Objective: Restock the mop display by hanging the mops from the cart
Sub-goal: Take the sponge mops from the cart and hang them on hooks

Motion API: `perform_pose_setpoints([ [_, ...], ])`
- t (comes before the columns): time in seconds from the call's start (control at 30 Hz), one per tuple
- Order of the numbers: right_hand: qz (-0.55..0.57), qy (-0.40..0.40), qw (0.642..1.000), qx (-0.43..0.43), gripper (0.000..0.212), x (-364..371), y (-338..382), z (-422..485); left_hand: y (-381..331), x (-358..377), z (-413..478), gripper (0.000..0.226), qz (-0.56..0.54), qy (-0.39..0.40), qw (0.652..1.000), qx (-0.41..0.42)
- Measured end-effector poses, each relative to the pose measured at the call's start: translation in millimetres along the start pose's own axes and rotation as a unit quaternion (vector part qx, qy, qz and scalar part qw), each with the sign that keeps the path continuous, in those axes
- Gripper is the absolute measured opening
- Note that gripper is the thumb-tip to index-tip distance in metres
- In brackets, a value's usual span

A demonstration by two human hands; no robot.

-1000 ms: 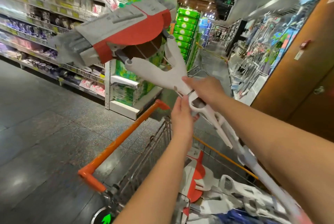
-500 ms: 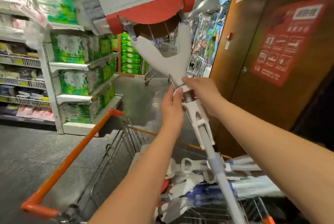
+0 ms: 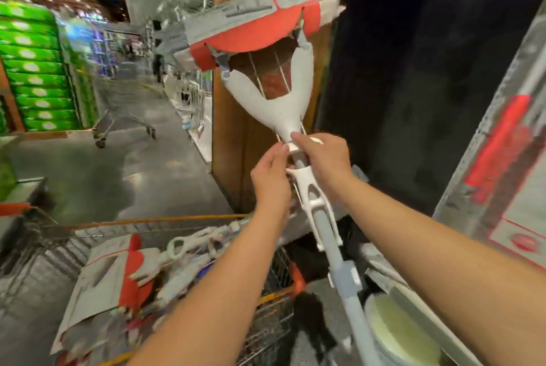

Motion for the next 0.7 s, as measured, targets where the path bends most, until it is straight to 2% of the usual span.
perform_pose_setpoints([
  [0.23,0.002,-0.062,0.998,0.012,0.012,-118.7,-2.9,-48.6,26.3,86.5,-72.6,0.012,-0.048,0.111,0.988,-0.093],
  [0.33,0.015,-0.092,0.996,0.007,0.017,-154.6,-1.0,-68.1,29.7,115.3,-92.7,0.019,-0.049,0.144,0.981,-0.117],
  [0.53,0.016,-0.22,0.975,-0.024,0.004,-203.7,15.0,-91.9,29.9,162.6,-115.1,0.022,-0.059,0.238,0.961,-0.129],
  [0.7,0.008,-0.309,0.949,-0.058,0.008,-222.2,46.9,-99.1,20.2,193.8,-115.2,0.015,-0.096,0.312,0.932,-0.161],
])
Point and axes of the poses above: each hand's wrist, its own z-axis towards the middle knuckle, its own x-axis out of the palm, y = z × x, the point moved 5 cm from there along z, towards the middle knuckle, and after that the axes turned 2 degrees about y, right-handed, at the moved point
